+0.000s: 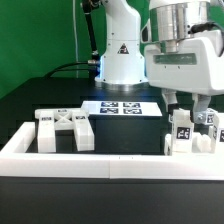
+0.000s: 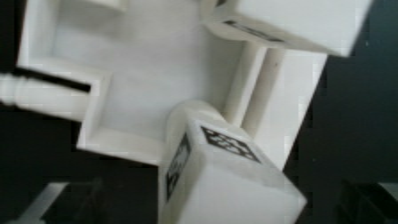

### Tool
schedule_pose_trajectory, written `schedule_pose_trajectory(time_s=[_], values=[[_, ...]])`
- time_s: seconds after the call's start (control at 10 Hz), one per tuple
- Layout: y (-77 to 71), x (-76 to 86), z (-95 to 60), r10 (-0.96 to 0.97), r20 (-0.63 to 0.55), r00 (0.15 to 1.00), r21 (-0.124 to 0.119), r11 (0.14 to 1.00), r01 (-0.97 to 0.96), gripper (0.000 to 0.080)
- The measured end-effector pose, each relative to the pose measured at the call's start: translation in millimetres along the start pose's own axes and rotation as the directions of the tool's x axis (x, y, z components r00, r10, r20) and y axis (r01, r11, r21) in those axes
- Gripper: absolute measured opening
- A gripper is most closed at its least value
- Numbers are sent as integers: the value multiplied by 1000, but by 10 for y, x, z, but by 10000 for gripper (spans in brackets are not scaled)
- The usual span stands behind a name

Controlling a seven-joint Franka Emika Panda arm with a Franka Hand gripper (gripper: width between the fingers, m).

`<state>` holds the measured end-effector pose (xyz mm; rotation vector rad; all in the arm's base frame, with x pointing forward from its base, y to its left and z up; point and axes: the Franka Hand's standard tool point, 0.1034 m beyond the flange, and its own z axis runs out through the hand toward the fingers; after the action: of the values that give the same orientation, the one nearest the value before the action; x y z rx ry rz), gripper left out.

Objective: Assemble chair

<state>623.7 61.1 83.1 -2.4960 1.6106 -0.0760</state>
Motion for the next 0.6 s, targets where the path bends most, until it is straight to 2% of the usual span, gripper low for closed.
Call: schedule_pose_trajectory(time_s=[0.3,0.5,0.6], values=[[5,5,2,-217,0,976,0,976,217,649],[8,7,5,-380,0,925,-2,925,380,649],[22,-7,41,-496,-8,868,-36,868,496,649]])
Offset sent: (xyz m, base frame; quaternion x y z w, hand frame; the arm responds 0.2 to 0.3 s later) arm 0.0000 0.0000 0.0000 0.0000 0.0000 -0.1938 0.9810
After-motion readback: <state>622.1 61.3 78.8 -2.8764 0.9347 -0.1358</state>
